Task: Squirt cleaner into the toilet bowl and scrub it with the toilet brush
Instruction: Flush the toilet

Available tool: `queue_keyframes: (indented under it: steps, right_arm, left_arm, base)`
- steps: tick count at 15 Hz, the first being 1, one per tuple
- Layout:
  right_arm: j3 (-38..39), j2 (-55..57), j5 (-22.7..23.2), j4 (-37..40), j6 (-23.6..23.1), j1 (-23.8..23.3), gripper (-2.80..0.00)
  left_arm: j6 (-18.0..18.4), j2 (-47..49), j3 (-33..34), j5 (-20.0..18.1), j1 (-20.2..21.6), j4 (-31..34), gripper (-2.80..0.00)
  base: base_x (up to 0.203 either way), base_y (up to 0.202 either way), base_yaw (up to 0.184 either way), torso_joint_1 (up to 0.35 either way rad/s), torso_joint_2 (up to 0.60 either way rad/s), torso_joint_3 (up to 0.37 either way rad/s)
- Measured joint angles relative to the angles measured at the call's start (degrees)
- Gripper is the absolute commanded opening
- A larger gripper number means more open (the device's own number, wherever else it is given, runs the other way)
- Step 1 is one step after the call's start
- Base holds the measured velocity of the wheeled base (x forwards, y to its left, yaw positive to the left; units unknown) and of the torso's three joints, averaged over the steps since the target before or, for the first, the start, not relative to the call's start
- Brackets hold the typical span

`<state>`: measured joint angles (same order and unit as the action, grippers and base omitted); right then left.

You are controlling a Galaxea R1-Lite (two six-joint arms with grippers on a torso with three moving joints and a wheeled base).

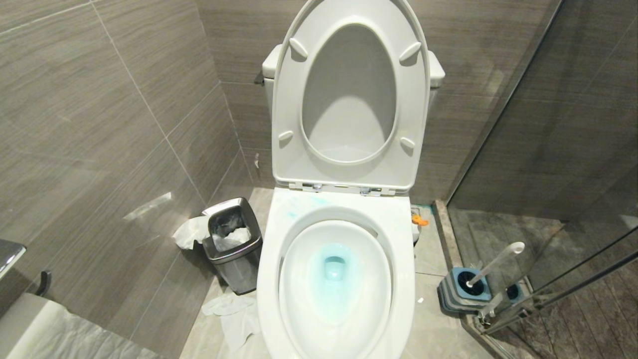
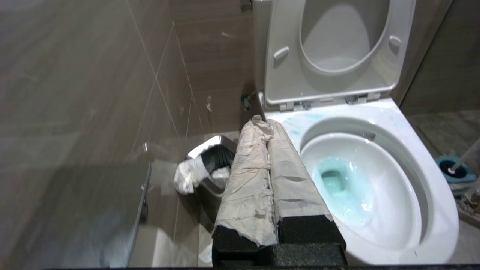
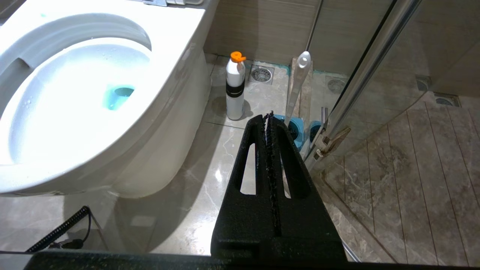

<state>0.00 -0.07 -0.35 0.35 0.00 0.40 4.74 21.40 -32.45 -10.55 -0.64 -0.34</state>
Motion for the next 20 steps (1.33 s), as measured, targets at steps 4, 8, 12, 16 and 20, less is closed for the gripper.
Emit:
queue_keyframes:
  steps: [4,8,12,16,20]
  right_arm:
    - [0.00,0.00,-0.02,0.00,0.00,0.01,-2.80]
    - [0.00,0.00,-0.01,-0.02,0.00,0.00,-2.80]
    - [0.00,0.00,0.02,-0.02,0.00,0.01,-2.80]
    - [0.00,0.00,0.03,-0.02,0.00,0.01,-2.80]
    - [0.00,0.00,-0.01,0.00,0.00,0.00,-2.80]
  left_arm:
    - [0.19,18.21,-9.49,-1.76,-0.18,-11.89,-2.80]
    - [0.02,33.69,-20.52,-2.57,-0.65,-20.19,-2.80]
    - [-0.28,42.38,-29.40,-2.37,-3.32,-20.85,-2.80]
    - [-0.43,49.94,-38.32,-2.22,-4.39,-20.40,-2.80]
    - [-0.39,58.11,-48.27,-2.03,-4.73,-17.08,-2.80]
  base:
    - [0.000,0.000,0.000,0.000,0.00,0.000]
    - [0.000,0.000,0.000,0.000,0.00,0.000]
    - [0.000,0.000,0.000,0.000,0.00,0.000]
    - [0.000,0.000,0.000,0.000,0.00,0.000]
    - [0.000,0.000,0.000,0.000,0.00,0.000]
